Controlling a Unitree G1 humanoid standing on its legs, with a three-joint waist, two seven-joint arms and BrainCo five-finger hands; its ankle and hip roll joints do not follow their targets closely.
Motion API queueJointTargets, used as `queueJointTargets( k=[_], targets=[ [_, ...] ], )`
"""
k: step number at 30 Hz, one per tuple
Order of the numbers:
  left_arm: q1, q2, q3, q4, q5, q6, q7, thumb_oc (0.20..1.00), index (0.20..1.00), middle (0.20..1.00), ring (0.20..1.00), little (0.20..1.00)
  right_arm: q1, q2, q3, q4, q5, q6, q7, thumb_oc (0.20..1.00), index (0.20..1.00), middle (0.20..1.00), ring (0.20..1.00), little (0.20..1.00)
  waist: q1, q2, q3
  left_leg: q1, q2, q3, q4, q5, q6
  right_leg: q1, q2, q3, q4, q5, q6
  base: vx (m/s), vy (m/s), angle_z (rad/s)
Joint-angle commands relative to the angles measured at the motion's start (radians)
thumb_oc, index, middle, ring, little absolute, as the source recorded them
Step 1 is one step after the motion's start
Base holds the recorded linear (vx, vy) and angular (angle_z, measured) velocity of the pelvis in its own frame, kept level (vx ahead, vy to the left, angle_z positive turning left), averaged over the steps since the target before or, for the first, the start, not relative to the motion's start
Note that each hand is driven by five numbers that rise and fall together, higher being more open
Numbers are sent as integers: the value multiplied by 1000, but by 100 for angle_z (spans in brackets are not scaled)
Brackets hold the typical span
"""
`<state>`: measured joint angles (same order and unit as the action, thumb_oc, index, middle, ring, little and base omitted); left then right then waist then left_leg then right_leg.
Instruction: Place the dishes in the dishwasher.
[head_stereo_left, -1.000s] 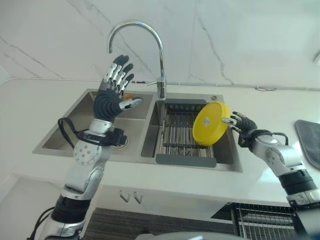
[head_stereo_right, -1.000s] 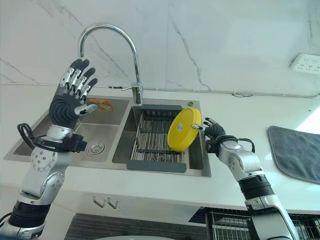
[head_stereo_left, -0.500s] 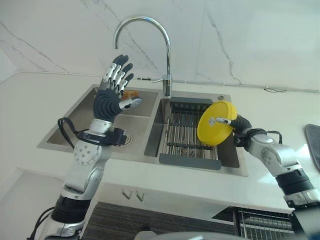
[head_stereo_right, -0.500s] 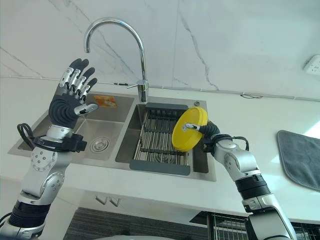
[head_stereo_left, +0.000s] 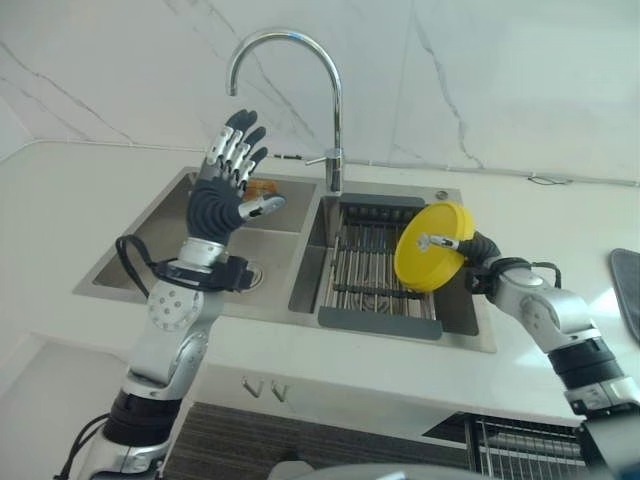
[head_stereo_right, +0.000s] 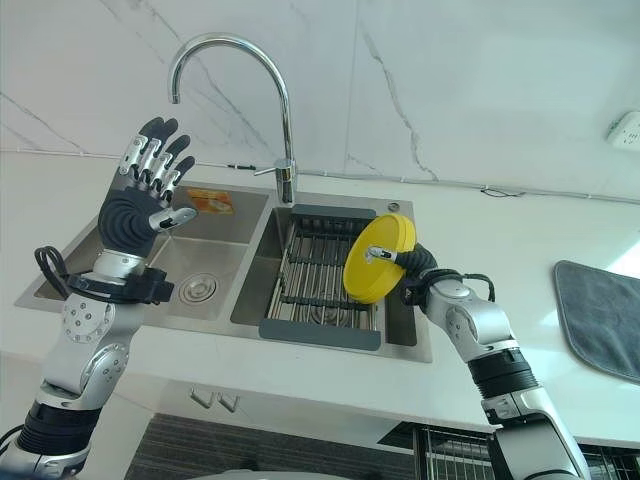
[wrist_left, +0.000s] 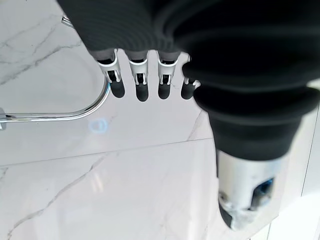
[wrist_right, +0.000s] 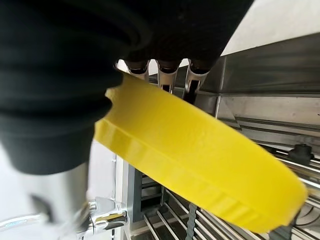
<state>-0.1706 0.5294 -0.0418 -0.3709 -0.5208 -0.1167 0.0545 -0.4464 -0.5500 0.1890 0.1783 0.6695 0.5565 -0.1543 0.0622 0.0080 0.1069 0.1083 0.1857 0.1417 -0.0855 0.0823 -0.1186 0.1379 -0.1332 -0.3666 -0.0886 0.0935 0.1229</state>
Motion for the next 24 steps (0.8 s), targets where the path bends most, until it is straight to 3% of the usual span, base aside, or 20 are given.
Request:
queueJointTargets(
  k=[1,14,22,24],
  targets=[
    [-107,45,-32,14,4,-29,14,1000,1000,1000,1000,1000,-149,20,31,10,21,-75,-14,200,200,200,200,200,16,-49,-4,48,-65,35,-2,-117,18,39,-19,18,1,-103,10,0,0,0],
    [-96,40,-52,33,-27,-40,9,1000,1000,1000,1000,1000,-188,71,62,147,224,-168,60,200,200,200,200,200,45,-39,-17,48,-63,22,-2,-114,17,47,-19,-1,1,-108,5,-1,10,4],
    [-54,42,-46,32,-41,-65,-19,1000,1000,1000,1000,1000,-119,93,32,78,298,-232,134,200,200,200,200,200,48,-38,-18,47,-66,19,-2,-113,20,50,-20,-8,1,-108,5,0,0,0],
    [-42,46,-42,37,-46,-74,-37,1000,1000,1000,1000,1000,-92,101,17,32,392,-237,173,200,200,200,200,200,47,-38,-17,47,-65,21,-2,-113,21,50,-19,-11,1,-108,5,0,-62,1]
  ],
)
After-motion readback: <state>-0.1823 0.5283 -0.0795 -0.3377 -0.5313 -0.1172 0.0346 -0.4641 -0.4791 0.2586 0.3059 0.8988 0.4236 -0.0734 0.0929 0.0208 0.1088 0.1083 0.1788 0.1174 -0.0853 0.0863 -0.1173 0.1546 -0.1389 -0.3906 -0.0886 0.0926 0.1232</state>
